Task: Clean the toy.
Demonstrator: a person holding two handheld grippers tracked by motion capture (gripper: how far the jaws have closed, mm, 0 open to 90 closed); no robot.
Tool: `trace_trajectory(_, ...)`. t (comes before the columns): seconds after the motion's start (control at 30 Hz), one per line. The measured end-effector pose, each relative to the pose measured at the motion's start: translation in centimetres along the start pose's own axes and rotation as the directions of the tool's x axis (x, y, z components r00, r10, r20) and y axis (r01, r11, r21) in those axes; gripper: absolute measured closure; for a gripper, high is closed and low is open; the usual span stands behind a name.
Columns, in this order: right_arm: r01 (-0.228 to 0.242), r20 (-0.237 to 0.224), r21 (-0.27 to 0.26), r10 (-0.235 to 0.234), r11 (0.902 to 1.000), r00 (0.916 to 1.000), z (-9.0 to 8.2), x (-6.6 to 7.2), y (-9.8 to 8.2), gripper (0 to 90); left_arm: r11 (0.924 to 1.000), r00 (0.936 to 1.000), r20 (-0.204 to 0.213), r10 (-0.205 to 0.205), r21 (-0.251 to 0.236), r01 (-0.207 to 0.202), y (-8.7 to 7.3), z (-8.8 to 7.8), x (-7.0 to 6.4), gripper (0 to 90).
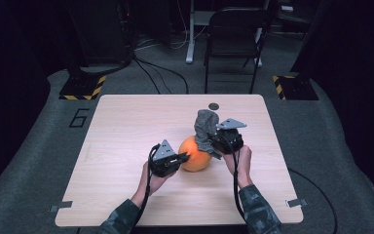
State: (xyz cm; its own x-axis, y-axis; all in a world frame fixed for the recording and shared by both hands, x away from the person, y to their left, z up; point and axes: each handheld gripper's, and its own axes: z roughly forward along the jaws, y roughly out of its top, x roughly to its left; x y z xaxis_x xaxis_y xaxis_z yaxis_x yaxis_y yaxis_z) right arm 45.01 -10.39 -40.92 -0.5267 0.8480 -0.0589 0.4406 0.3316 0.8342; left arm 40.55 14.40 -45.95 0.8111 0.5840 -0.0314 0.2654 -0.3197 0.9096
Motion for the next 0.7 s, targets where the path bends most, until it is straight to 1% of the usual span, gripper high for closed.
trace_trajectory(0.03, -0.020, 0.005, -0.012, 0.020, 0.9997, 0.9998, -0.3, -0.5, 0.0, 71.2, 1.0000, 1.0000, -0.002, -0.007, -0.001, 0.007, 0.0, -0.1, 0.1, 84.9)
trace_trajectory(0.07, -0.039, 0.023, -0.026, 0.040, 0.9989, 0.9989, -0.9, -1.4, 0.0, 71.1, 1.0000, 0.9999, -0.006, -0.009, -0.003, 0.009, 0.0, -0.1, 0.2, 84.8)
trace_trajectory(0.1, -0.039, 0.023, -0.026, 0.040, 0.9989, 0.9989, -0.9, -1.4, 0.0, 71.1, 0.9999, 0.9998, -0.011, -0.015, -0.008, 0.015, 0.0, -0.2, 0.3, 84.8)
trace_trajectory(0.13, -0.049, 0.031, -0.033, 0.050, 0.9982, 0.9982, -1.3, -1.8, -0.1, 71.0, 0.9998, 0.9998, -0.009, -0.019, -0.004, 0.019, 0.0, -0.2, 0.5, 84.8)
trace_trajectory(0.17, -0.055, 0.039, -0.038, 0.056, 0.9978, 0.9976, -1.6, -2.3, -0.1, 71.0, 0.9996, 0.9995, -0.019, -0.024, -0.011, 0.024, 0.0, -0.2, 0.5, 84.7)
trace_trajectory(0.2, -0.064, 0.046, -0.042, 0.066, 0.9971, 0.9968, -1.9, -2.7, -0.2, 71.0, 0.9997, 0.9995, -0.019, -0.024, -0.005, 0.024, 0.0, -0.3, 0.7, 84.7)
trace_trajectory(0.23, -0.069, 0.053, -0.043, 0.071, 0.9967, 0.9960, -2.2, -3.0, -0.3, 71.0, 0.9995, 0.9992, -0.027, -0.029, -0.012, 0.029, 0.0, -0.3, 0.7, 84.6)
trace_trajectory(0.27, -0.077, 0.070, -0.039, 0.079, 0.9963, 0.9944, -2.6, -3.7, -0.6, 70.9, 0.9996, 0.9992, -0.031, -0.024, -0.013, 0.024, 0.0, -0.3, 0.8, 84.5)
trace_trajectory(0.3, -0.085, 0.076, -0.034, 0.088, 0.9957, 0.9932, -2.7, -4.0, -0.8, 70.8, 0.9995, 0.9988, -0.037, -0.031, -0.010, 0.031, 0.0, -0.4, 0.9, 84.4)
trace_trajectory(0.33, -0.085, 0.081, -0.029, 0.087, 0.9960, 0.9929, -2.8, -4.2, -1.0, 70.8, 0.9995, 0.9988, -0.037, -0.031, -0.010, 0.031, 0.0, -0.4, 0.9, 84.4)
trace_trajectory(0.37, -0.085, 0.081, -0.029, 0.087, 0.9960, 0.9929, -2.8, -4.2, -1.0, 70.8, 0.9992, 0.9982, -0.047, -0.036, -0.018, 0.035, 0.0, -0.4, 0.9, 84.4)
trace_trajectory(0.4, -0.094, 0.089, -0.022, 0.095, 0.9953, 0.9915, -2.8, -4.7, -1.3, 70.7, 0.9992, 0.9981, -0.050, -0.036, -0.018, 0.035, 0.0, -0.4, 1.0, 84.2)
trace_trajectory(0.43, -0.102, 0.104, -0.008, 0.102, 0.9948, 0.9893, -2.9, -5.3, -1.8, 70.6, 0.9990, 0.9971, -0.064, -0.041, -0.020, 0.040, 0.0, -0.5, 1.2, 84.1)
trace_trajectory(0.5, -0.102, 0.111, -0.002, 0.102, 0.9948, 0.9886, -3.0, -5.5, -1.9, 70.6, 0.9987, 0.9963, -0.072, -0.048, -0.021, 0.047, 0.0, -0.5, 1.4, 84.1)
trace_trajectory(0.53, -0.108, 0.122, 0.008, 0.106, 0.9942, 0.9869, -3.0, -5.7, -2.3, 70.6, 0.9983, 0.9954, -0.077, -0.057, -0.021, 0.055, 0.1, -0.5, 1.6, 84.1)
trace_trajectory(0.57, -0.109, 0.138, 0.031, 0.104, 0.9935, 0.9849, -3.0, -6.1, -2.9, 70.5, 0.9981, 0.9947, -0.084, -0.060, -0.021, 0.059, 0.1, -0.5, 1.9, 84.1)
trace_trajectory(0.6, -0.109, 0.138, 0.031, 0.104, 0.9935, 0.9849, -3.0, -6.1, -2.9, 70.5, 0.9969, 0.9929, -0.091, -0.077, -0.027, 0.075, 0.1, -0.5, 2.0, 84.1)
trace_trajectory(0.63, -0.122, 0.134, 0.046, 0.115, 0.9915, 0.9843, -2.9, -6.5, -3.4, 70.4, 0.9964, 0.9906, -0.108, -0.084, -0.018, 0.082, 0.1, -0.6, 2.4, 84.1)
trace_trajectory(0.67, -0.122, 0.134, 0.046, 0.115, 0.9915, 0.9843, -2.9, -6.5, -3.4, 70.4, 0.9964, 0.9906, -0.108, -0.084, -0.018, 0.082, 0.1, -0.6, 2.4, 84.0)
trace_trajectory(0.7, -0.123, 0.141, 0.052, 0.115, 0.9910, 0.9833, -2.9, -6.7, -3.7, 70.4, 0.9951, 0.9877, -0.121, -0.099, -0.019, 0.097, 0.0, -0.6, 2.7, 84.0)
